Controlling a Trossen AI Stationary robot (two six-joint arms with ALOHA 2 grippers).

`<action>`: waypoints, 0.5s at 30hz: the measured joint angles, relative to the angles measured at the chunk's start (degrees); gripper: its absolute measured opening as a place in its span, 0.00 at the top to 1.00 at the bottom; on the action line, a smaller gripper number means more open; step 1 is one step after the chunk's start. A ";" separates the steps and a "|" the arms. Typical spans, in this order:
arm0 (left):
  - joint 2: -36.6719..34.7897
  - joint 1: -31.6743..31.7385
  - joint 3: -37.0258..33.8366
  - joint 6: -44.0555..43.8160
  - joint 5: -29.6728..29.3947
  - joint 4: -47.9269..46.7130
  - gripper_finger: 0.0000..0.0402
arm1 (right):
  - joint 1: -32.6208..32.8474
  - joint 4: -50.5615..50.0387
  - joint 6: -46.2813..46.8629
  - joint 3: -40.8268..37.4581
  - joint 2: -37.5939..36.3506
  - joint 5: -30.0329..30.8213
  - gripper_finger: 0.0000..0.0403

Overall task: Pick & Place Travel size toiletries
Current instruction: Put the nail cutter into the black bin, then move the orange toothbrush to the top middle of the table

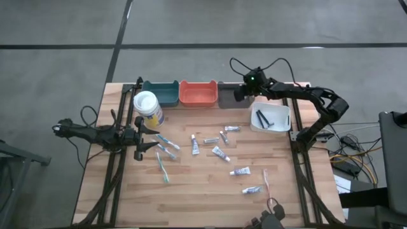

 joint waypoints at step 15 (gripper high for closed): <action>0.00 0.00 0.00 0.00 0.00 0.01 0.48 | -0.04 -2.53 -0.54 -0.01 -0.02 0.14 0.61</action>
